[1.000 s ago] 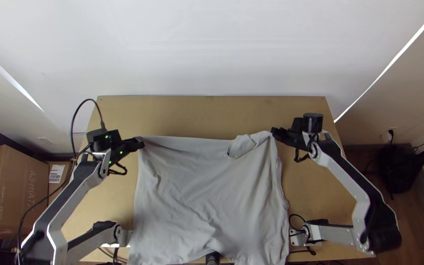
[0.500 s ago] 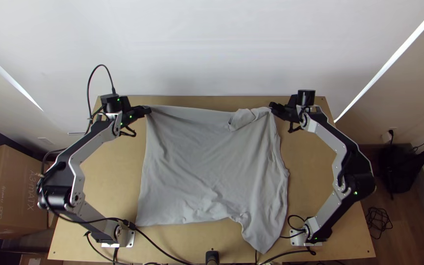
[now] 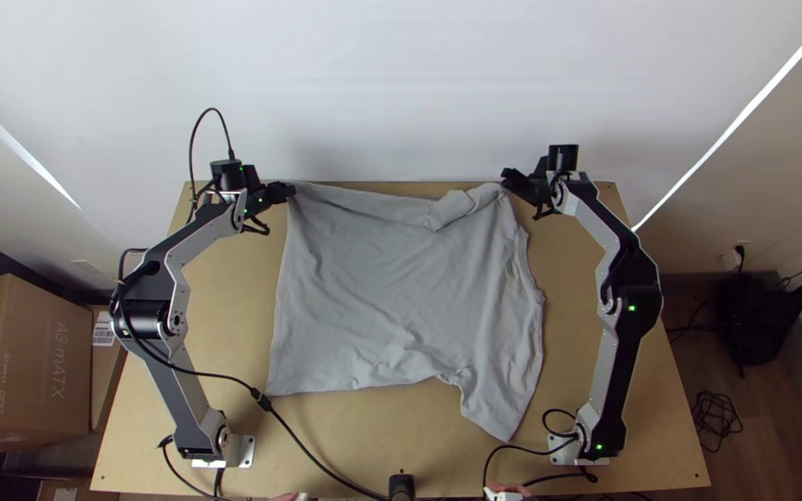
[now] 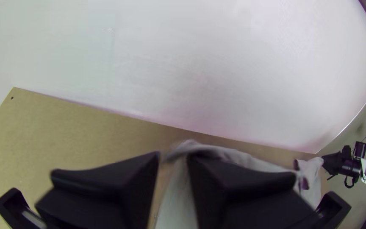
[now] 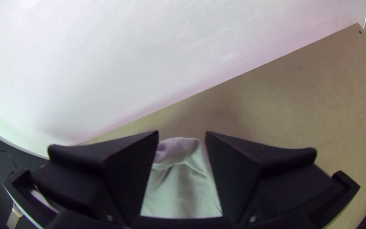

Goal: Fold the t-shirt

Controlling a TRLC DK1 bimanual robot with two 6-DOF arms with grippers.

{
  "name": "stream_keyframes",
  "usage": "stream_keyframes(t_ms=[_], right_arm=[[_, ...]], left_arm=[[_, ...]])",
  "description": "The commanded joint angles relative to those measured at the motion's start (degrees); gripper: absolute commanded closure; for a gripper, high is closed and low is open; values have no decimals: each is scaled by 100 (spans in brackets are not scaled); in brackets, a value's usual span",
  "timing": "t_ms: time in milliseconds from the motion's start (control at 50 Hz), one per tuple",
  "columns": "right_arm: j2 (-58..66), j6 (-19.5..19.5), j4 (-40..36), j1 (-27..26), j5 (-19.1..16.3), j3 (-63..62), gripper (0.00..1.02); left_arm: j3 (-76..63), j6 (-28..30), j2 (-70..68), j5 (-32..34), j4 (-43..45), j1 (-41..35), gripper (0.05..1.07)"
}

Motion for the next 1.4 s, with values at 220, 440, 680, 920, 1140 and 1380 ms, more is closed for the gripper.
stream_keyframes(t_ms=[220, 440, 680, 920, 1140, 1380], right_arm=[[-665, -1, -1017, -250, 390, 673, 4], [-1491, -36, -3144, -487, 311, 1060, 4], [-3011, -730, -4454, -1102, -172, -461, 4], [-4813, -2049, -4990, -1717, -331, -3150, 4], [-5569, -2725, -5218, -1963, -331, -4671, 20], [-5551, -2892, -5192, -1559, -366, -5673, 34]], left_arm=[[160, -102, -853, 161, 89, 377, 10], [-51, -233, -1969, 486, -737, 597, 10], [-904, -225, -3578, 776, -1282, 738, 10], [-1431, -163, -4694, 899, -1783, 782, 10], [-1458, -137, -5019, 899, -1968, 764, 10], [-1484, -172, -5177, 899, -2082, 694, 10]])
